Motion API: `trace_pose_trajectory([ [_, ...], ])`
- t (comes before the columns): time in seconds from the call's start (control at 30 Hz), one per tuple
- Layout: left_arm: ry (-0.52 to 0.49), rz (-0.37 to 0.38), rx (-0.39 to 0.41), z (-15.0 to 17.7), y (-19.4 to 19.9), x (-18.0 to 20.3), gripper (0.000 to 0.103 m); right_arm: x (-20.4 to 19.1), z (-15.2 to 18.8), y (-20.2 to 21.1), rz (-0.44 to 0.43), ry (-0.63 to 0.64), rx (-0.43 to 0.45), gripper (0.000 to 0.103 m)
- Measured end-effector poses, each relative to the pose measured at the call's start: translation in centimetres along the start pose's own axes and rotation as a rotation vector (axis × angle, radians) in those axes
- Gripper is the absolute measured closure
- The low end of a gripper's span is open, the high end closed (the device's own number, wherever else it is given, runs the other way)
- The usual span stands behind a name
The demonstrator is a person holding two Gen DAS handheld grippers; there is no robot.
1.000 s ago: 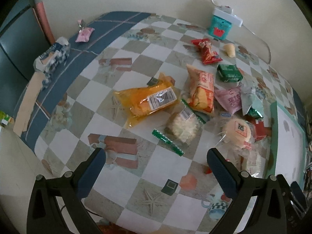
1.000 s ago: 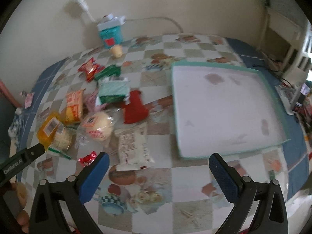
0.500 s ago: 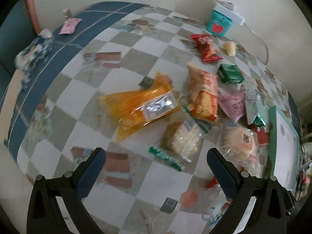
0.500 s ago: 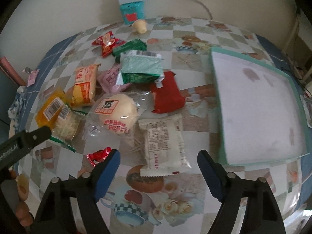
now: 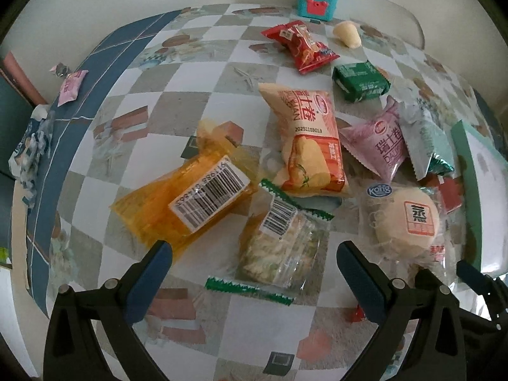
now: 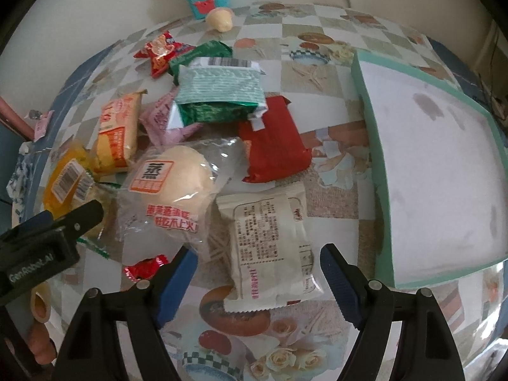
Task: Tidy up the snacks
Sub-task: 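Grasp the green-trimmed cracker pack with the left tool while the right tool grasps the white pastry packet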
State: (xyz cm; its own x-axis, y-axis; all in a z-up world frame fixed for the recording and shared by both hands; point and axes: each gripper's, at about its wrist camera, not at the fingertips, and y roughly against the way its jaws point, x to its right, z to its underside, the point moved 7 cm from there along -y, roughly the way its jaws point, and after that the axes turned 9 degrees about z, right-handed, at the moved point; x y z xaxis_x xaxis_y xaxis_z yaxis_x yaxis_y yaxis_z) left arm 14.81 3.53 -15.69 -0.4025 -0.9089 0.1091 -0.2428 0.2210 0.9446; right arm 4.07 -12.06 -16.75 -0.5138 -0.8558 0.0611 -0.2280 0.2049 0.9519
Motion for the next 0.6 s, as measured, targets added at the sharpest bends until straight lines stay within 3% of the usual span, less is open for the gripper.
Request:
trace_pose_trajectory([
  [0.07, -0.007, -0.015, -0.001, 0.0, -0.1, 0.0, 0.000, 0.2, 0.0, -0.3, 0.001, -0.008, -0.011, 0.021],
  [0.13, -0.015, -0.023, 0.001, 0.0, -0.2, 0.1, 0.001, 0.1, 0.2, -0.5, 0.002, -0.007, -0.024, 0.029],
  [0.37, -0.042, -0.061, -0.004, 0.6, -0.2, 0.6, 0.002, -0.2, 0.7, -0.8, 0.021, 0.005, -0.031, 0.030],
  [0.5, -0.076, -0.120, -0.020, 1.0, -0.5, 1.1, 0.002, 0.0, 1.1, -0.8, 0.039, 0.019, -0.030, 0.031],
  [0.53, -0.082, -0.127, -0.022, 1.1, -0.4, 1.3, 0.004, 0.0, 1.2, -0.8, 0.048, 0.027, -0.027, 0.031],
  [0.6, -0.103, -0.148, -0.034, 1.3, -0.6, 1.6, 0.024, 0.1, 1.5, -0.8, 0.060, 0.035, -0.023, 0.032],
])
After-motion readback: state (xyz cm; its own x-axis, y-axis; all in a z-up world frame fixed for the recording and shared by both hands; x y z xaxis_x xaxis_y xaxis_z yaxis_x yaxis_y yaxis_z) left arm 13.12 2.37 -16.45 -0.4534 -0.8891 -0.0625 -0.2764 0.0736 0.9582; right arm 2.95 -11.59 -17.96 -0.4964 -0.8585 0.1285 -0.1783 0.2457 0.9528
